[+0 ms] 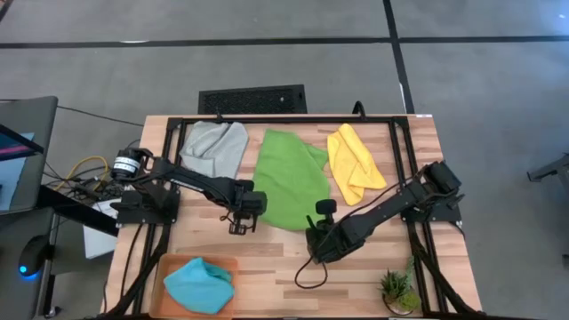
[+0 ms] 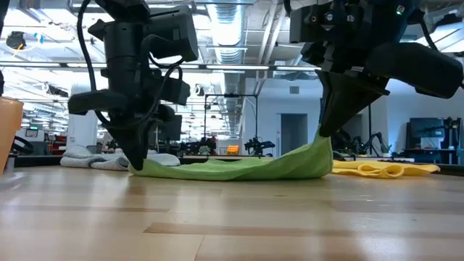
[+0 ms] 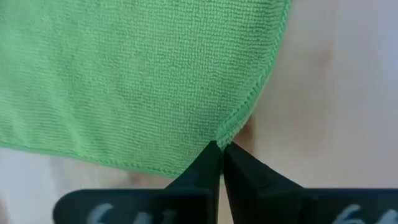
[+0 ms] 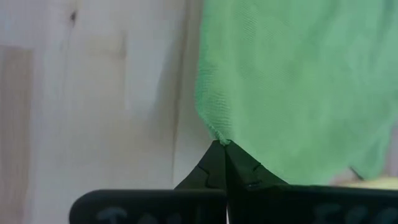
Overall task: Fold microfiber towels
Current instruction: Fold the green microfiber towel
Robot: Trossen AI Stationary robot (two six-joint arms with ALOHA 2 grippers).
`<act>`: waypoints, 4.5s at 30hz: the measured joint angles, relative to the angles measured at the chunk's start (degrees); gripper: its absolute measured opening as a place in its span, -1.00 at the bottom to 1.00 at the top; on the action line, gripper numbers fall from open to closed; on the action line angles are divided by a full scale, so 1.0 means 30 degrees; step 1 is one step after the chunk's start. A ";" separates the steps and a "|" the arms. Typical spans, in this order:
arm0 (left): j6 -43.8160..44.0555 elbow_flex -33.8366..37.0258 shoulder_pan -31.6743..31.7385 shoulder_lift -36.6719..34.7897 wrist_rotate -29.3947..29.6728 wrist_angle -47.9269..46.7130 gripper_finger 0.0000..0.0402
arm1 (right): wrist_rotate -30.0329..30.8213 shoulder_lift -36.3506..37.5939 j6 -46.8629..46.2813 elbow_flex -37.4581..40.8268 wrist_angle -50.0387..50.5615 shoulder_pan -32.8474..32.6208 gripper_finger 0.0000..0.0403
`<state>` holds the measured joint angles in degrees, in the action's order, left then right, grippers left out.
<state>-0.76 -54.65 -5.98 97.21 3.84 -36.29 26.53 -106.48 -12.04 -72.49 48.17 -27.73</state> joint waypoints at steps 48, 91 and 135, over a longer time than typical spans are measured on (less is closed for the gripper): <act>1.0651 -0.5609 -0.2474 -0.0800 0.9674 -0.7681 -1.00 | 0.6557 0.2528 -0.4714 0.0897 0.3993 0.3636 -0.97; 0.2836 -0.4189 0.5198 -0.0809 0.8758 -0.3423 -0.27 | 0.3631 0.2499 0.4652 0.3009 -0.1759 1.1934 -0.18; 0.0735 0.0057 0.0754 0.1705 0.5043 0.1329 -0.22 | 0.1162 0.5727 0.5031 0.3002 -0.1674 0.7118 -0.05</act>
<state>1.45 -54.48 -3.72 102.32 18.97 -32.30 30.02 -89.30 3.05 -63.48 43.15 -6.37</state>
